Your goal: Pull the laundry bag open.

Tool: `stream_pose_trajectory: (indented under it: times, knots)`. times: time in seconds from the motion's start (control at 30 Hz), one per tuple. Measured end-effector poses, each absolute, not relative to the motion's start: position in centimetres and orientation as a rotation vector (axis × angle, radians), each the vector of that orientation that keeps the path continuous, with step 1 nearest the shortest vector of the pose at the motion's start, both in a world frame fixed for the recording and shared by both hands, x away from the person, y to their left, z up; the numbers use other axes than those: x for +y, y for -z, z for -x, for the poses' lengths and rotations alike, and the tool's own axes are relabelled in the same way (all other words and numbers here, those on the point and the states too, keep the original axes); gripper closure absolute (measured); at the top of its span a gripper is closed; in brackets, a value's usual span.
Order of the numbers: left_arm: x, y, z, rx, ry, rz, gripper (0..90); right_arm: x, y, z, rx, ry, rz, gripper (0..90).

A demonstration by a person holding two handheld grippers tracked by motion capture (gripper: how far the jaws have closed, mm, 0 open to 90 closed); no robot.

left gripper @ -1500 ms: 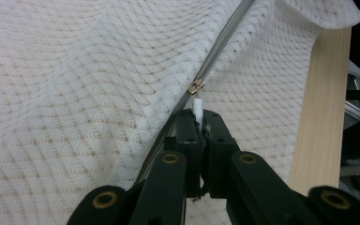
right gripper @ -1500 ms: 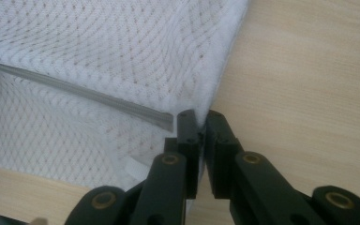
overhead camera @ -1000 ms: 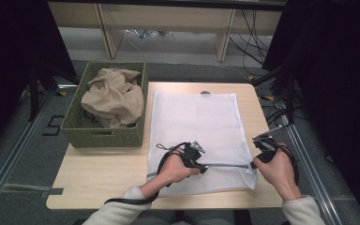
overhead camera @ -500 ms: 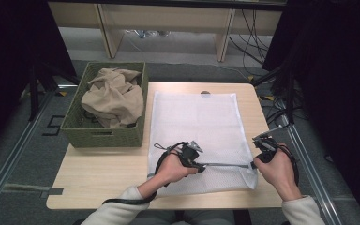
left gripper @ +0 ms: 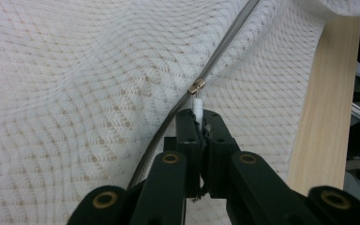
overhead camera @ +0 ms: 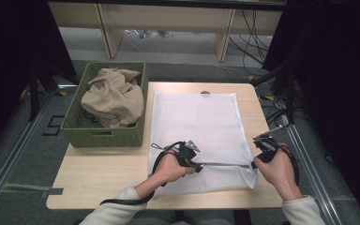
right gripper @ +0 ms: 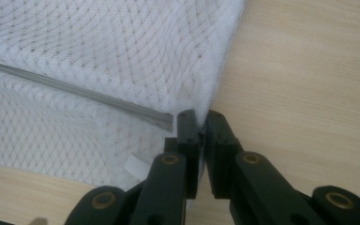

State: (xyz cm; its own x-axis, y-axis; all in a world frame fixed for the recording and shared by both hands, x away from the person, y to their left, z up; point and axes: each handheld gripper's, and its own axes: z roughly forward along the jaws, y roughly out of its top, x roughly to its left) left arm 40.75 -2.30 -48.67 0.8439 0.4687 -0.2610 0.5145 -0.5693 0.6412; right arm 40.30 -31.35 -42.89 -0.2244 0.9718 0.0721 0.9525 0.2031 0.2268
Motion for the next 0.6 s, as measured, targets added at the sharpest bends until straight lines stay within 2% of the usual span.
stream_pose_trajectory:
  times: [0.6]
  knots:
    - [-1.82,48.54,-40.58,0.708,0.078,-2.274,86.9,-31.02,42.76,-40.20,2.364,-0.348,-1.941,86.3]
